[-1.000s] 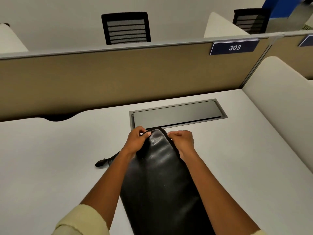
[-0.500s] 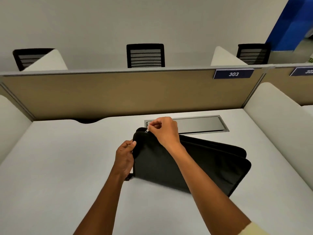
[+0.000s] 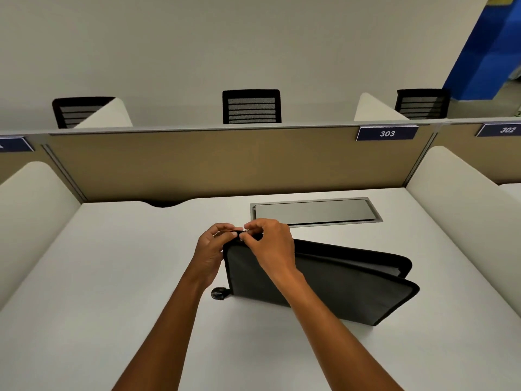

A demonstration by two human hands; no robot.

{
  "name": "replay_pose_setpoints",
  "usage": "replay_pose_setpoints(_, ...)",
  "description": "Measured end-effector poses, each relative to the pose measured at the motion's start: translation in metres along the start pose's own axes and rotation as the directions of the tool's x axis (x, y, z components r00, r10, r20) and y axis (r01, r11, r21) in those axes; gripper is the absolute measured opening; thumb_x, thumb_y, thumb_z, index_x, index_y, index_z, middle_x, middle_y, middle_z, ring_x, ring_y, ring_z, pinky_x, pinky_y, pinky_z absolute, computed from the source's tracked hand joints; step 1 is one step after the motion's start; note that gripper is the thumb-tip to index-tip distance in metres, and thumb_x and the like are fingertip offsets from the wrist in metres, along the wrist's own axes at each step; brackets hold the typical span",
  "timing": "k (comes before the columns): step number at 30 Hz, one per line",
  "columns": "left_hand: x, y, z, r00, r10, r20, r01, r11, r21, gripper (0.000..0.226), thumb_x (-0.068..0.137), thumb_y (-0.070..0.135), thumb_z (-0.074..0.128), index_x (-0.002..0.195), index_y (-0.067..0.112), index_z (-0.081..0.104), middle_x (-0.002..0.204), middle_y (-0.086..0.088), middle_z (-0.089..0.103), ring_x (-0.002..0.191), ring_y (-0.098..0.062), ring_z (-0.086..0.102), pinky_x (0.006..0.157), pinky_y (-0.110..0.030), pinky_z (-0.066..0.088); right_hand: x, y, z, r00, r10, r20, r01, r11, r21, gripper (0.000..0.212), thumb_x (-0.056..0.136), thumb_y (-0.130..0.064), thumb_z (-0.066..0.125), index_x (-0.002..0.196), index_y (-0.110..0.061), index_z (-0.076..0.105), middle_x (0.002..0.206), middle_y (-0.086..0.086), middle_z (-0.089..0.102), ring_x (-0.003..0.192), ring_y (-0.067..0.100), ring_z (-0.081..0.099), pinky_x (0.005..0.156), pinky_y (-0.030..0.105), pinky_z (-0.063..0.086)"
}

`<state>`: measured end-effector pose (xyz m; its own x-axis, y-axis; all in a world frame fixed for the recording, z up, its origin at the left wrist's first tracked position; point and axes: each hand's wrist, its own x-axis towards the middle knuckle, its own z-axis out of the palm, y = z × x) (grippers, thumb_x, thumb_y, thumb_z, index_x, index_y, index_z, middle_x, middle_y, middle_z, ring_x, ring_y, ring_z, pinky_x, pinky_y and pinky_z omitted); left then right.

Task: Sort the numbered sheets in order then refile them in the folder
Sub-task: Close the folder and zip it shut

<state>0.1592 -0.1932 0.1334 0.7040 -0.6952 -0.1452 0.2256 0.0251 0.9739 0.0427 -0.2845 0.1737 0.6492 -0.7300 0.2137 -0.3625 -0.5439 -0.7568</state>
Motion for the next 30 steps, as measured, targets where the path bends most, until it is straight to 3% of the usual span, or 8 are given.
replay_pose_setpoints(3,-0.003,0.003,0.000,1.000,0.000,0.021,-0.001,0.999,0.040,0.016,0.093,0.008,0.060,0.103,0.005,0.071,0.100,-0.011,0.073,0.096,-0.024,0.069,0.080,-0.031,0.056,-0.003,-0.002,0.005,1.000,-0.003,-0.024,0.002,1.000,-0.009,0.020,0.084,-0.039,0.077,0.100,-0.028,0.077,0.089,-0.010,0.075,0.088,0.011,0.067,0.094,0.041,0.052)
replay_pose_setpoints(8,-0.010,0.003,-0.002,1.000,0.015,-0.018,-0.014,0.998,0.068,0.017,0.093,0.007,0.060,0.105,0.007,0.072,0.102,-0.007,0.074,0.095,-0.022,0.070,0.077,-0.028,0.058,-0.010,0.004,-0.001,0.991,0.022,-0.134,-0.031,0.998,-0.063,0.016,0.086,-0.036,0.076,0.099,-0.027,0.078,0.088,-0.011,0.074,0.094,0.011,0.062,0.105,0.040,0.037)
replay_pose_setpoints(13,-0.009,0.009,-0.003,0.999,0.001,-0.032,0.002,0.997,0.075,0.017,0.092,0.003,0.062,0.105,0.003,0.072,0.105,-0.010,0.074,0.095,-0.020,0.069,0.085,-0.034,0.057,-0.019,0.021,-0.019,0.966,0.053,-0.253,-0.062,0.998,-0.027,0.014,0.085,-0.030,0.078,0.098,-0.025,0.078,0.080,-0.011,0.073,0.089,0.011,0.063,0.108,0.043,0.039)
replay_pose_setpoints(21,-0.004,0.010,-0.001,0.999,-0.028,-0.021,0.029,0.999,0.045,0.018,0.092,0.002,0.061,0.106,-0.001,0.070,0.106,-0.017,0.072,0.091,-0.020,0.067,0.084,-0.035,0.054,-0.035,0.077,-0.079,0.913,0.129,-0.387,-0.130,0.991,0.023,0.017,0.084,-0.020,0.079,0.102,-0.020,0.077,0.072,-0.009,0.069,0.083,0.017,0.067,0.095,0.048,0.052)
replay_pose_setpoints(25,0.002,0.011,0.001,0.999,-0.051,-0.010,0.051,0.998,0.025,0.019,0.092,0.002,0.059,0.108,-0.002,0.069,0.109,-0.018,0.070,0.095,-0.024,0.064,0.084,-0.035,0.052,-0.046,0.102,-0.114,0.861,0.173,-0.479,-0.175,0.984,0.041,0.019,0.086,-0.014,0.077,0.105,-0.014,0.076,0.083,0.001,0.074,0.084,0.016,0.066,0.087,0.038,0.058)
replay_pose_setpoints(30,0.008,0.008,0.000,0.999,-0.045,0.021,0.044,0.999,0.030,0.018,0.094,0.003,0.056,0.106,0.002,0.069,0.110,-0.017,0.070,0.098,-0.025,0.064,0.084,-0.036,0.053,-0.060,0.133,-0.160,0.782,0.294,-0.550,-0.265,0.955,0.134,0.019,0.087,-0.014,0.076,0.106,-0.011,0.075,0.093,0.007,0.074,0.084,0.016,0.067,0.079,0.023,0.051)
